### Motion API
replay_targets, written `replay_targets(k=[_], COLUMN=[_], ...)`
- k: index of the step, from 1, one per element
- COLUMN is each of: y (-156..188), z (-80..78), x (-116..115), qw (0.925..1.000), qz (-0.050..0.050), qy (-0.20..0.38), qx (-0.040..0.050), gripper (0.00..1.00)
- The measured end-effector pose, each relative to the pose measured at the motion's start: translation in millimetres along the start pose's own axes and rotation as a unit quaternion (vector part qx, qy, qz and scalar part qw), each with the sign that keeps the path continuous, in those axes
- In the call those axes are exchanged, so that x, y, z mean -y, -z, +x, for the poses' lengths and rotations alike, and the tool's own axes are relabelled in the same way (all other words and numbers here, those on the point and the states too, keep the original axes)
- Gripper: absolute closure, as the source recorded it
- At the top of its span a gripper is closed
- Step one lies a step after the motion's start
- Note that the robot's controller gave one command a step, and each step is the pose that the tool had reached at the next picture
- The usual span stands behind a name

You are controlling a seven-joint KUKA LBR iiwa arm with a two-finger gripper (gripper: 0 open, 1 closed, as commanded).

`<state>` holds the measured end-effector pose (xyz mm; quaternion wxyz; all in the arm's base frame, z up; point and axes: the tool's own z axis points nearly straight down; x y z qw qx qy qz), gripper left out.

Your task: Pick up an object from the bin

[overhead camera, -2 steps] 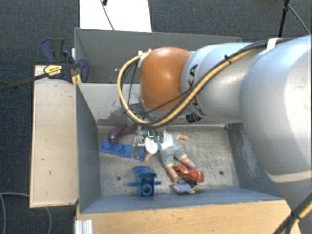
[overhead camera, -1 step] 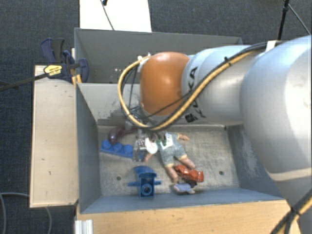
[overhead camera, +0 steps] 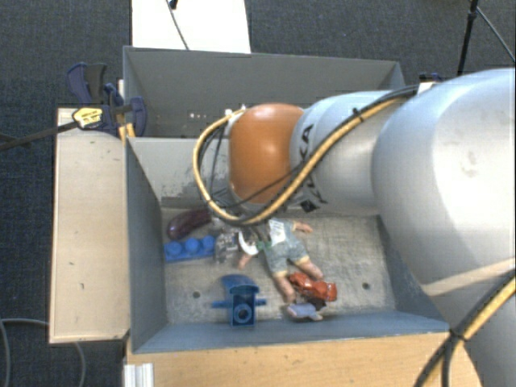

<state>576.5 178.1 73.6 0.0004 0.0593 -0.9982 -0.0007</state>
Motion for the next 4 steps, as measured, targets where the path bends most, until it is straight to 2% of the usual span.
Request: replay_targets(k=[1, 2, 3, 4], y=[-2.5, -0.5, -0.5, 127.2], z=[1.3, -0.7, -0.7, 4.7], x=[0.4, 0.3, 0.3, 10.7], qw=[1.0000, 1.0000, 1.0000, 1.0000], qz=[0.000, -0.001, -0.001, 0.000], qy=[0.000, -0.003, -0.003, -0.003], qx=[-0.0005, 0.0029, 0.0029, 0.0019], gripper=[0.00, 1.00, 1.00, 1.00])
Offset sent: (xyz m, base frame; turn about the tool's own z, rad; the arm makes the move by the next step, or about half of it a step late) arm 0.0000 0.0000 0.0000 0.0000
